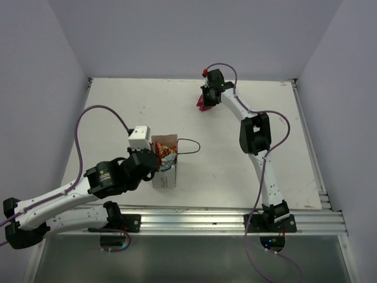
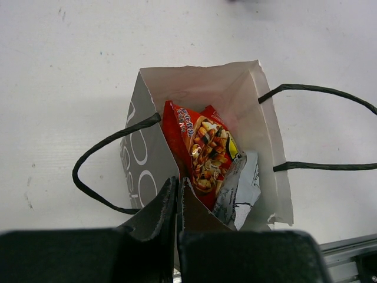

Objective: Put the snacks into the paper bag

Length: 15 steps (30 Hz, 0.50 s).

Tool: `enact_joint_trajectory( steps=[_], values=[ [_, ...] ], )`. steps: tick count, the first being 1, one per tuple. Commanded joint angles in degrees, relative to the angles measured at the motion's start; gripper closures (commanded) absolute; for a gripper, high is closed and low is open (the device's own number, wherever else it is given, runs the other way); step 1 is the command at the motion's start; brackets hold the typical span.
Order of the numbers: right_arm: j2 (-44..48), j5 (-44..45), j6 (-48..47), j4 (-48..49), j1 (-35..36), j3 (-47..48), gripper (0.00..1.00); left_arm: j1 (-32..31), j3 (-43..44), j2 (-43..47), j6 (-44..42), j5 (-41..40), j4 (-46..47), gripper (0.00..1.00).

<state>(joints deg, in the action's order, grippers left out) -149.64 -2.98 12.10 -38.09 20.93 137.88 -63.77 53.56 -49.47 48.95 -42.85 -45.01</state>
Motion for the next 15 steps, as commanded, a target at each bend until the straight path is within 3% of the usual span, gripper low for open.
enact_joint_trajectory(
  steps=[1,8,15],
  values=[
    [9.06,-1.14,-1.46,-4.36,0.08,-4.72,1.0,-0.13,0.76,1.04,1.59,-0.83,3.0,1.0],
    [33.14,-8.96,-1.64,-4.71,3.23,-19.92,1.0,-0.13,-2.23,3.85,1.94,-0.66,3.62,1.0],
    [48.28,-8.62,-2.87,-15.25,17.63,-23.62,1.0,-0.13,-4.43,6.14,2.2,-0.22,2.83,1.0]
  ],
)
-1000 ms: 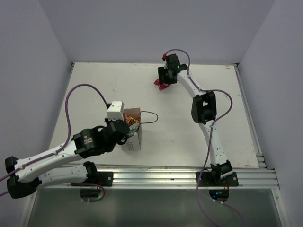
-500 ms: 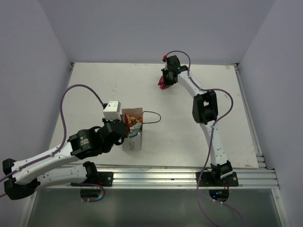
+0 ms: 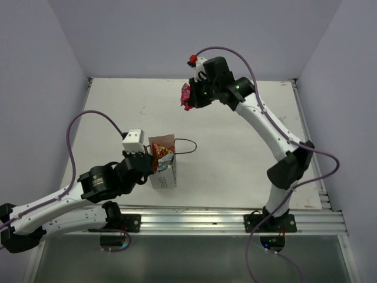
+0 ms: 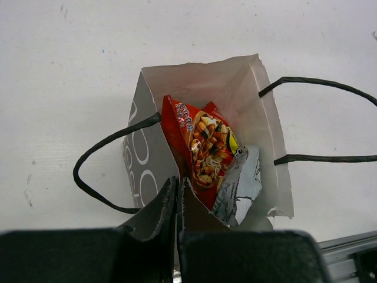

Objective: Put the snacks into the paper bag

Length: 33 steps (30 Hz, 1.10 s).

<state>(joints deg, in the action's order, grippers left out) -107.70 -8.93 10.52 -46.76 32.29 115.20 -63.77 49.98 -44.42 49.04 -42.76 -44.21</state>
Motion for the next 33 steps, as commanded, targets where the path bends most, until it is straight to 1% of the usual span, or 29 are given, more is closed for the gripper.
enact_joint_trajectory(
  steps=[1,2,7,9,12,15,19,23,28,30,33],
  values=[
    [7.23,-3.2,-0.77,-8.33,7.42,-1.03,1.0,-0.13,-1.11,1.36,2.03,-0.22,2.11,1.0],
    [7.94,-4.59,0.45,-9.04,8.48,-1.29,1.0,-0.13,-1.54,1.79,1.94,-0.04,2.11,1.0],
    [9.53,-4.43,2.57,-13.61,17.0,-0.85,1.0,-0.13,-2.43,3.2,1.59,0.05,2.19,1.0],
    [9.35,-4.34,2.92,-14.23,19.98,-1.38,1.0,-0.13,-2.78,3.64,1.59,-0.13,2.19,1.0],
    [8.91,-4.25,3.54,-14.06,22.54,-3.13,1.0,-0.13,-3.04,4.34,1.33,-0.48,2.28,1.0],
    [7.95,-5.13,4.42,-12.74,24.13,-4.02,1.0,-0.13,-3.57,5.22,1.24,-0.57,2.37,1.0],
    [5.49,-6.01,5.21,-12.65,26.06,-2.18,1.0,-0.13,-3.83,6.19,1.24,-0.57,2.28,1.0],
    [2.33,-6.1,4.68,-12.83,28.7,-1.55,1.0,-0.13,-3.83,6.72,1.06,-0.92,2.28,1.0],
    [-0.14,-5.84,3.54,-12.65,29.84,-2.17,1.0,-0.13,-3.92,7.16,0.97,-0.92,2.28,1.0],
    [-1.63,-5.31,3.19,-13.87,30.28,-0.16,1.0,-0.13,-3.92,7.33,0.89,-0.83,2.19,1.0],
    [-3.21,-4.17,2.05,-16.42,30.46,5.64,1.0,-0.13,-4.1,7.69,0.89,-0.74,2.11,1.0]
  ],
)
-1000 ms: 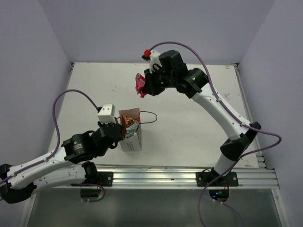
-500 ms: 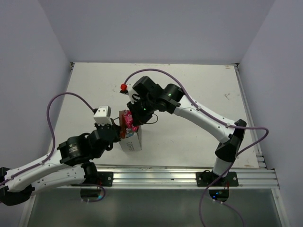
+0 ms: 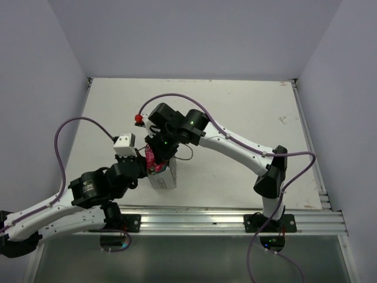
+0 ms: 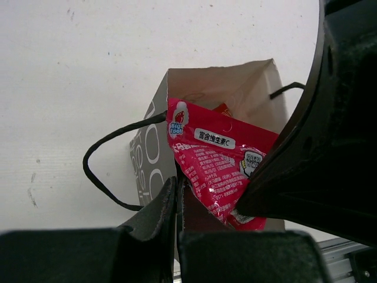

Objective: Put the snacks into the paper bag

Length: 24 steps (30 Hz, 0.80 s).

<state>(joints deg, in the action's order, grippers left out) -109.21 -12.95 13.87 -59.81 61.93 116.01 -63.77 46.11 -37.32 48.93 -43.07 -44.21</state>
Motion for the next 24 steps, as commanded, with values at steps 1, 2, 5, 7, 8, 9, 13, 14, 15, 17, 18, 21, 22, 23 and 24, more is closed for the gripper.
enact_joint_trajectory(
  steps=[1,2,5,7,8,9,13,14,15,17,18,21,22,23,24],
  values=[
    [-2.67,0.12,-1.82,-3.9,0.82,6.32,1.0,-0.13,-0.23,0.76,1.0,-0.44,2.11,1.0],
    [-3.11,0.12,-2.0,-4.34,0.82,6.6,1.0,-0.13,-0.23,0.85,1.0,-0.52,2.11,1.0],
    [-3.56,-0.58,-1.92,-4.0,0.82,4.94,1.0,-0.13,-0.23,0.93,0.99,-0.61,2.02,1.0],
    [-3.21,-0.85,-1.39,-2.51,0.82,2.58,1.0,-0.13,-0.23,1.2,1.08,-0.7,1.84,1.0],
    [-3.2,-0.67,-1.39,-2.15,0.82,1.86,1.0,-0.13,-0.23,1.28,1.26,-0.7,1.84,1.0],
    [-3.2,-0.32,-1.3,-1.89,0.82,1.16,1.0,-0.13,-0.23,1.37,1.26,-0.79,1.76,1.0],
    [-3.55,1.78,-1.65,-2.76,0.82,-0.96,1.0,-0.13,-0.23,1.55,1.17,-0.88,1.75,1.0],
    [-3.47,2.4,-1.65,-3.2,0.82,-0.52,1.0,-0.13,-0.23,1.46,1.17,-0.88,1.75,1.0],
    [-3.12,2.75,-1.65,-3.55,0.82,0.09,1.0,-0.13,-0.23,1.55,1.17,-0.88,1.75,1.0],
    [-2.24,4.15,-1.13,-3.29,0.82,2.29,0.98,-0.13,-0.4,1.55,1.0,-0.88,1.84,1.0],
    [-1.45,5.9,-0.78,-3.29,0.74,3.43,0.89,-0.04,-0.4,1.55,1.0,-0.79,2.1,1.0],
    [-0.92,8.63,0.54,-3.91,0.82,9.31,0.7,-0.13,-0.49,1.11,0.29,-0.53,2.81,1.0],
    [-0.4,9.08,1.33,-4.0,0.82,12.02,0.69,-0.13,-0.4,0.85,0.12,-0.44,2.9,1.0],
    [-0.04,9.69,1.77,-4.0,0.82,13.18,0.68,-0.13,-0.4,0.76,-0.23,-0.35,3.25,1.0],
    [0.31,11.09,2.39,-3.82,0.74,14.06,0.66,-0.13,-0.4,0.58,-0.32,-0.17,3.51,1.0]
  ],
)
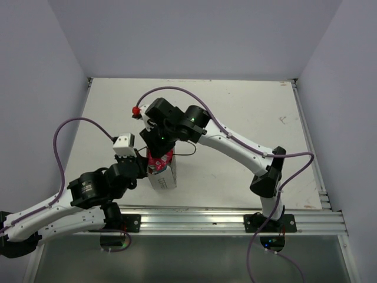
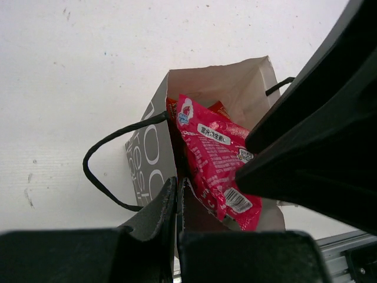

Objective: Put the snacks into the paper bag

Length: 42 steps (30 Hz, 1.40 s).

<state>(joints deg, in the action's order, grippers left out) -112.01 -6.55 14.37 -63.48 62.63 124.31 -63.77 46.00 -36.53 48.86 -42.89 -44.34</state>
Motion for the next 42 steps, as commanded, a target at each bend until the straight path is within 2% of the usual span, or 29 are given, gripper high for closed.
enact_joint_trajectory(
  steps=[1,12,22,28,31,34,35,36,42],
  values=[
    [3.81,4.96,2.67,0.02,0.12,6.64,0.65,-0.13,-0.29,-0.38,-0.43,-0.26,3.64,1.0],
    [5.39,11.37,6.02,-1.55,0.12,-1.61,0.56,-0.13,-0.12,-0.56,-1.49,0.44,4.35,1.0],
    [6.27,19.28,8.48,-2.96,0.04,-5.57,0.57,-0.13,-0.12,-0.03,-1.49,0.62,4.26,1.0],
    [6.1,19.55,9.27,-3.49,0.03,-7.06,0.57,-0.13,-0.03,-0.2,-1.84,0.62,4.26,1.0],
    [5.92,19.12,9.8,-3.23,0.03,-8.55,0.63,-0.13,0.06,-0.12,-2.1,0.62,4.08,1.0],
    [5.92,19.03,10.15,-3.23,0.03,-9.61,0.73,-0.13,-0.03,0.06,-1.93,0.71,4.08,1.0],
    [6.1,19.03,10.06,-3.14,0.03,-9.96,0.94,-0.13,-0.29,0.06,-2.36,0.97,4.87,1.0],
    [6.1,19.2,10.15,-3.22,-0.05,-10.23,1.0,-0.13,-0.47,-0.03,-2.72,1.58,5.31,1.0],
    [9.51,22.97,10.85,-4.19,0.03,-13.04,1.0,-0.13,-1.87,-4.85,-7.02,7.02,14.0,1.0]
  ],
)
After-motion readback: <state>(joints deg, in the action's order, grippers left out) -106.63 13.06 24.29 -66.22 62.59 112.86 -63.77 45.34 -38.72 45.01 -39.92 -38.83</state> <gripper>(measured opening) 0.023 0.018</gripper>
